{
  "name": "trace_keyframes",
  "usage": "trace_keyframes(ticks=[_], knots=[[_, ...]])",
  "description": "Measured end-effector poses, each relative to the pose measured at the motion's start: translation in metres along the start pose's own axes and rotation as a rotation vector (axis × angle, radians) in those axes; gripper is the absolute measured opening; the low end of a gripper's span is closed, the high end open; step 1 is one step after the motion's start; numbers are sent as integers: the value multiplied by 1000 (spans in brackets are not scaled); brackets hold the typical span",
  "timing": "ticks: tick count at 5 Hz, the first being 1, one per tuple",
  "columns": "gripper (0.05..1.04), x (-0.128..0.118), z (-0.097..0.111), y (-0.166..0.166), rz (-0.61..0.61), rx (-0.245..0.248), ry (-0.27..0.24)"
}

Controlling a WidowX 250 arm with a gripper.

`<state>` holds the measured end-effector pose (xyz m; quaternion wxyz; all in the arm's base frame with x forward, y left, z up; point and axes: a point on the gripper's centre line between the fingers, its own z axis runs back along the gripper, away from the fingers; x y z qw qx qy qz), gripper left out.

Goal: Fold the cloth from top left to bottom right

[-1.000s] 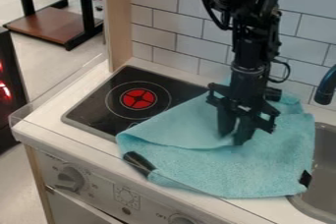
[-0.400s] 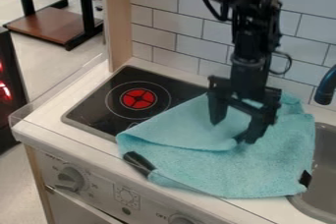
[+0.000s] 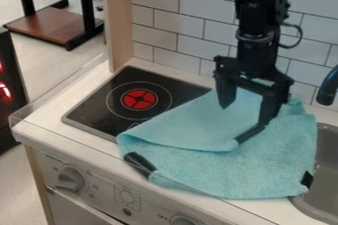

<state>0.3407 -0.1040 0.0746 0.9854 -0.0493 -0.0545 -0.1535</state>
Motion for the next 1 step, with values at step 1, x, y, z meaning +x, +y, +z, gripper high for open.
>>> trace_keyframes(ticks=[1], knots=[[999, 0, 12, -1, -19, 0, -38]])
